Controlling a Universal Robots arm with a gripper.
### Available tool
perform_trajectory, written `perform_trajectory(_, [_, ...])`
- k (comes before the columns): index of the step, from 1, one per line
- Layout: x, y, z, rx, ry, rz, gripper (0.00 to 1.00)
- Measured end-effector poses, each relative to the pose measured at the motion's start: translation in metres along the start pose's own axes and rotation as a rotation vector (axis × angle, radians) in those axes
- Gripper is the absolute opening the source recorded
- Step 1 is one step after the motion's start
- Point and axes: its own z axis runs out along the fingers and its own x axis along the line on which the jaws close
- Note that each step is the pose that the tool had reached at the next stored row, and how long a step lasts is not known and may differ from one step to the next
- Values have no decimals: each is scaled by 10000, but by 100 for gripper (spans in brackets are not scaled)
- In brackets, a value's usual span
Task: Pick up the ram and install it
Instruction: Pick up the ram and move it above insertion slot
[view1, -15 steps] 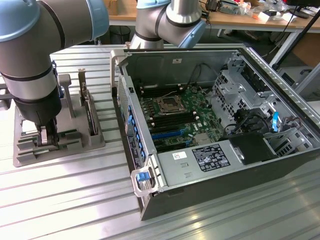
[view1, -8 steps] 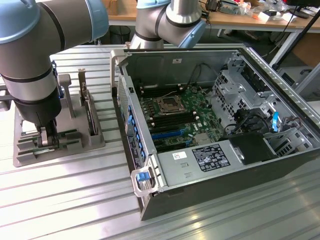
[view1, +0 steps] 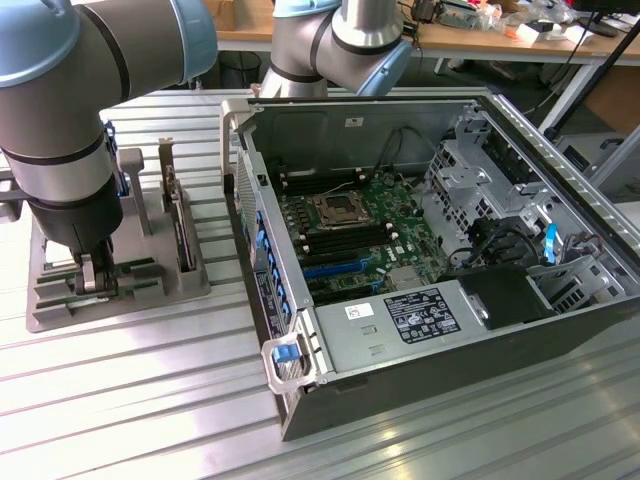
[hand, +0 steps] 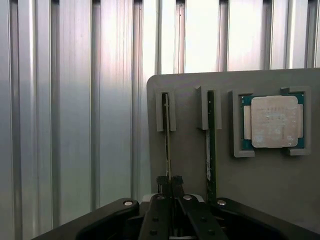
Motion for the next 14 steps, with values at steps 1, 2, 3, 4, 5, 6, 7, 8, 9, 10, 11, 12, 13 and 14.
perform_trajectory(1, [0,0,0,0,0,-1,12])
perform_trajectory(2, [0,0,-2,2,-1,0,12])
perform_trajectory(3, [0,-1,-6,2,-1,0,12])
perform_trajectory(4, [1,0,-15,0,1,0,12])
perform_trajectory(5, [2,1,-31,-1,1,0,12])
perform_trajectory(6, [2,1,-56,-1,2,0,12])
perform_trajectory(7, [3,2,-75,0,1,0,12])
perform_trajectory(8, [4,2,-90,-1,1,-1,12])
perform_trajectory(9, [5,3,-115,0,1,-1,12])
perform_trajectory(10, [6,4,-142,0,1,-1,12])
perform_trajectory(11, [7,4,-160,0,1,0,12])
perform_trajectory(12, [7,5,-175,-1,1,0,12])
perform_trajectory(13, [8,5,-190,0,1,0,12])
perform_trajectory(14, [8,5,-202,0,0,0,12])
